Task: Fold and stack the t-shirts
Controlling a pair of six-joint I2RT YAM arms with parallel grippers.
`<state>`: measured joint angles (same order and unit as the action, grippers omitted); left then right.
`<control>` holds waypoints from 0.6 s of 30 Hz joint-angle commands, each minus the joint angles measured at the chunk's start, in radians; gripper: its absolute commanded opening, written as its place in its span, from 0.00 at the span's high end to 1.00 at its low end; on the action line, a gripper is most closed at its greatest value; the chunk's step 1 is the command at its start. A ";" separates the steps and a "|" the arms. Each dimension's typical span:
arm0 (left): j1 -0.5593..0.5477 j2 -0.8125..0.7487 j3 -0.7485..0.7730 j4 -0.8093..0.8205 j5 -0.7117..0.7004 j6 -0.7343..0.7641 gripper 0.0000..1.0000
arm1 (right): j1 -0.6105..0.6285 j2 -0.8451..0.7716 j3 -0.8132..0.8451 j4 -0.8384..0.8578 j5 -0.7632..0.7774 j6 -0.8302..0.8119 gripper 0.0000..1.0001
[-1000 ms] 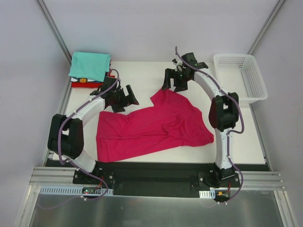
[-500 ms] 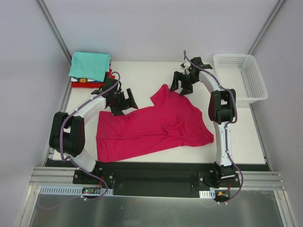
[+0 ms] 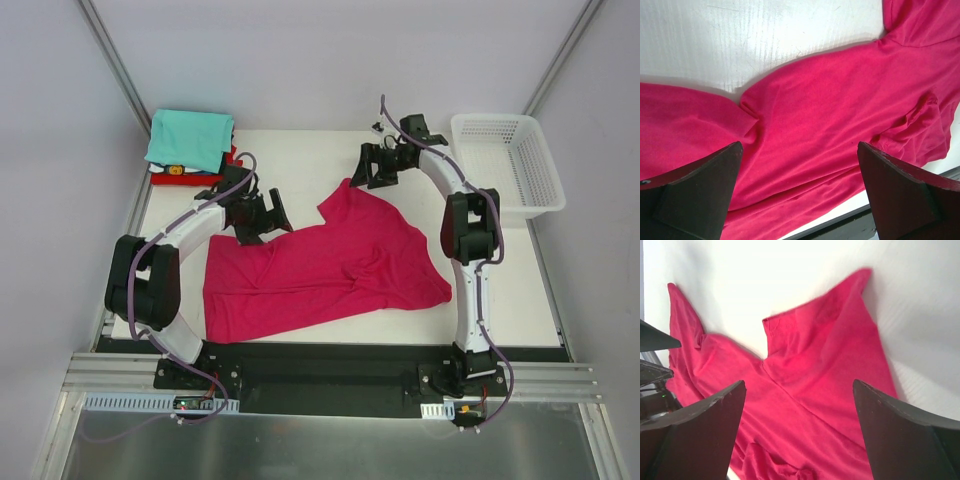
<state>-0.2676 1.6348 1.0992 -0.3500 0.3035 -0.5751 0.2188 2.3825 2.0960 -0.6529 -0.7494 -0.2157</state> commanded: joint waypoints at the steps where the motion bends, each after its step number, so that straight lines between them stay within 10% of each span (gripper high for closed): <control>1: -0.012 0.002 0.025 -0.006 -0.023 0.037 0.01 | 0.002 -0.045 0.099 0.096 0.049 -0.085 0.06; 10: -0.012 0.022 0.065 0.028 -0.081 0.026 0.01 | 0.106 -0.019 0.150 0.035 0.577 -0.307 0.04; 18: -0.012 0.027 0.057 0.058 -0.075 0.006 0.01 | 0.169 0.020 0.223 0.021 0.714 -0.369 0.04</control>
<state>-0.2752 1.6661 1.1431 -0.3180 0.2485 -0.5621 0.3607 2.3932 2.2486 -0.6247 -0.1749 -0.4984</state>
